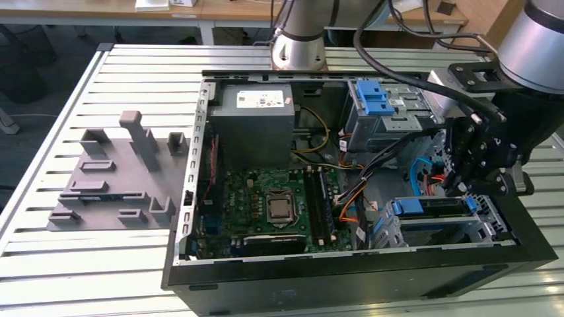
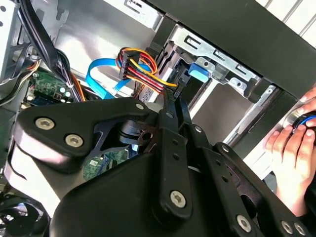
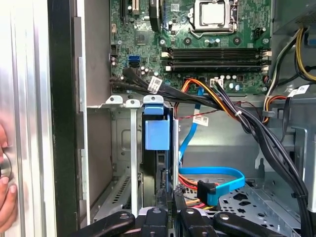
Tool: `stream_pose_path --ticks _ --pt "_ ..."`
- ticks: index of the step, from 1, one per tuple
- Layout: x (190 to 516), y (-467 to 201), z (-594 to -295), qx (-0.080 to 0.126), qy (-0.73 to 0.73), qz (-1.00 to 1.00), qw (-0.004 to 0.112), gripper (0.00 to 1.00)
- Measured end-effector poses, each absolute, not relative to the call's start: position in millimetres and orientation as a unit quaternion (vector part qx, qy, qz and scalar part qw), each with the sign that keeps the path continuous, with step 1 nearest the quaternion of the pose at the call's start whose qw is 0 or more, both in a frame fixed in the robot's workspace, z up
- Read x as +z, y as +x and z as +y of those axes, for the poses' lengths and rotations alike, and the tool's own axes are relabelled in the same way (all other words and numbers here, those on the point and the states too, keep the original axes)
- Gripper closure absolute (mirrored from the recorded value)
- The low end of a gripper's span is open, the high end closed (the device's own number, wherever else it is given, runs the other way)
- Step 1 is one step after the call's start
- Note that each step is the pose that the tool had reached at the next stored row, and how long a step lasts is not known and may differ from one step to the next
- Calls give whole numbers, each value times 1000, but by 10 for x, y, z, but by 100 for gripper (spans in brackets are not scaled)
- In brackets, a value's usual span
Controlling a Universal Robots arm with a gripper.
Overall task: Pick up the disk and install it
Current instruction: 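Insert the first disk wire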
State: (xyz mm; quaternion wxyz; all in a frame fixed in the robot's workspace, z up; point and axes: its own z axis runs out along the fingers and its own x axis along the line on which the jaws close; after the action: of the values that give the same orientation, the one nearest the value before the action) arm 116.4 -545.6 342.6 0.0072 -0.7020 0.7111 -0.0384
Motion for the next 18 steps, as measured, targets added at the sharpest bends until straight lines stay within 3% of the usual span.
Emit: stream_pose_path --ticks 18 --pt "3359 1131 -5486 -41 -707 706 10 84"
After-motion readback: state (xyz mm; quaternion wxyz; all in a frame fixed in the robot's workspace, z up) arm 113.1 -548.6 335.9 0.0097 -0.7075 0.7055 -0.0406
